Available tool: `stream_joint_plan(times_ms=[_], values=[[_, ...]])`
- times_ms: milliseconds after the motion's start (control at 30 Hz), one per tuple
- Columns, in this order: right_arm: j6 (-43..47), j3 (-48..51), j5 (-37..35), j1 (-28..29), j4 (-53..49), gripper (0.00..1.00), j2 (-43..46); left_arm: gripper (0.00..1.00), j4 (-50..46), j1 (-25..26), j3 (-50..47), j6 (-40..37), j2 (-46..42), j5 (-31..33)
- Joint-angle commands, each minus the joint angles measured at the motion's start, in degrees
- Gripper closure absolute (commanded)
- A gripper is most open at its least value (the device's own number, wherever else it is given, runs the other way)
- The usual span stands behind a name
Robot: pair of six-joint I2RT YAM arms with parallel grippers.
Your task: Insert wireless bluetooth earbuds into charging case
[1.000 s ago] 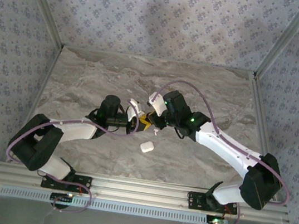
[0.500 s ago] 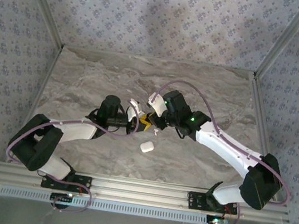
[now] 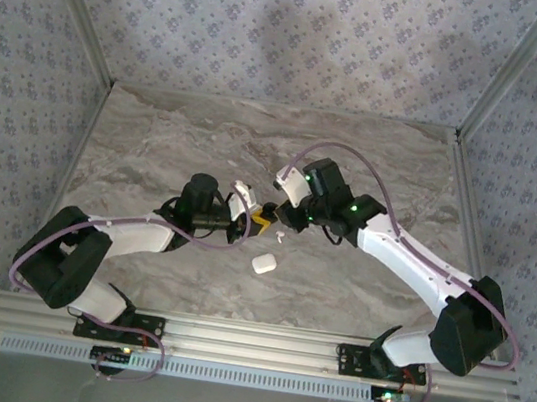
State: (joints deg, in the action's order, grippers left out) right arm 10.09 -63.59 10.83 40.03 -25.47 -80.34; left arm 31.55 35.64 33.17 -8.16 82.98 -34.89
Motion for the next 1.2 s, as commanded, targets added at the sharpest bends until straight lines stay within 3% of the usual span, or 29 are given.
stream_joint_plan(times_ms=[0,600,867,1167], values=[[-1.53,-1.42,3.87,-1.34,-4.65,0.8,0.85,0.87,0.88,0.25,-0.2,-1.93,0.35,1.02],[-7.36,2.2,15.68,-13.67,-19.16,0.8,2.18,0.87,-7.77,0.29,0.83,-5.79,-1.72,4.68],[-4.62,1.87,12.77,-15.24,-28.25,0.8,-2.24,0.87,-11.71,0.24,0.93,-5.32,-4.68,4.66],[-0.87,0.56,8.44,-15.21,-31.59,0.79,-10.11,0.87,-14.23,0.37,0.69,-5.81,-7.82,5.1]])
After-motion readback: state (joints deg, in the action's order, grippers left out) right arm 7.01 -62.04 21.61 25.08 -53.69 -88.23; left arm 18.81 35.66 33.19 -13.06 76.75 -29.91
